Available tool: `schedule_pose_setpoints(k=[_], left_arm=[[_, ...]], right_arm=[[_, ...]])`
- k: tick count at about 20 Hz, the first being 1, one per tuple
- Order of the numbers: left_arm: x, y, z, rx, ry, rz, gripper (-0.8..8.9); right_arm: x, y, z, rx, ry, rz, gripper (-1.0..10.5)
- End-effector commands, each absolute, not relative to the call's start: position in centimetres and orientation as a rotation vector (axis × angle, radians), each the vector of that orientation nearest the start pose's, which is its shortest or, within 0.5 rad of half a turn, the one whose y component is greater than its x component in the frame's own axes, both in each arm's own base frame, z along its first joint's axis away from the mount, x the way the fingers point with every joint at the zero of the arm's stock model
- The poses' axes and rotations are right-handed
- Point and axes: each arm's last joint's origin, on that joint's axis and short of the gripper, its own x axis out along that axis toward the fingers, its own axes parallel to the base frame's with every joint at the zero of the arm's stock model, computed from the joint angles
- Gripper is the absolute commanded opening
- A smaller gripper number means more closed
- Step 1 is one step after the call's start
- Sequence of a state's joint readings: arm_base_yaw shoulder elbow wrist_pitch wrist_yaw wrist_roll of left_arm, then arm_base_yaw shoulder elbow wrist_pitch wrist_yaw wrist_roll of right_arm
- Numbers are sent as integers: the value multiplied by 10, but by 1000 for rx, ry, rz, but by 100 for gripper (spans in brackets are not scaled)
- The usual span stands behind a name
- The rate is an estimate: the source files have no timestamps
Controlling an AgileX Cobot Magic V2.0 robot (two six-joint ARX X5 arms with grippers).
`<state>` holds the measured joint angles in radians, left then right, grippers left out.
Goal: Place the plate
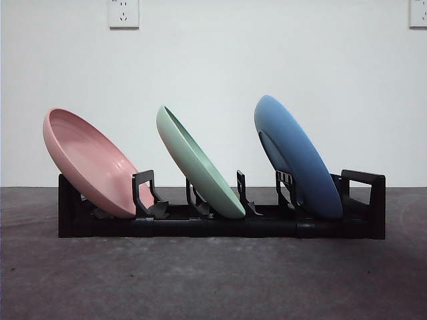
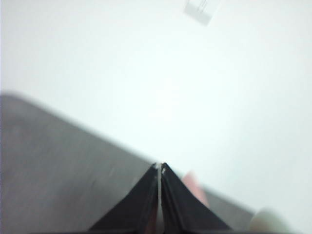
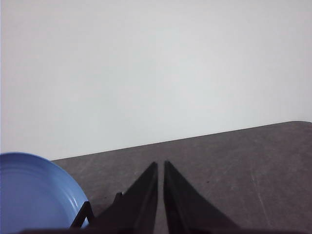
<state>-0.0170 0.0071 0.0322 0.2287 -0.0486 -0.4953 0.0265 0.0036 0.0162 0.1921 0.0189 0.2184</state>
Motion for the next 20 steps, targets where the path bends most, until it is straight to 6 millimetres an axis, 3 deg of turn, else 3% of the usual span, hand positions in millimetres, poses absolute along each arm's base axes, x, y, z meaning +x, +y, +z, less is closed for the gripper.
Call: schedule_pose_setpoints(k=[1, 7, 11, 20], left_arm=[[92, 0, 198, -512, -304, -51, 7], [87, -1, 216, -532, -228, -48, 9], [86, -2, 224, -543, -60, -39, 10], [94, -8, 247, -498, 312, -166, 11]], right_arm=[[95, 2, 188, 253, -217, 43, 20], [92, 3, 200, 365, -193, 74, 15], [91, 4, 207, 393, -17, 73, 14], [100, 10, 246, 393, 264, 217, 15]])
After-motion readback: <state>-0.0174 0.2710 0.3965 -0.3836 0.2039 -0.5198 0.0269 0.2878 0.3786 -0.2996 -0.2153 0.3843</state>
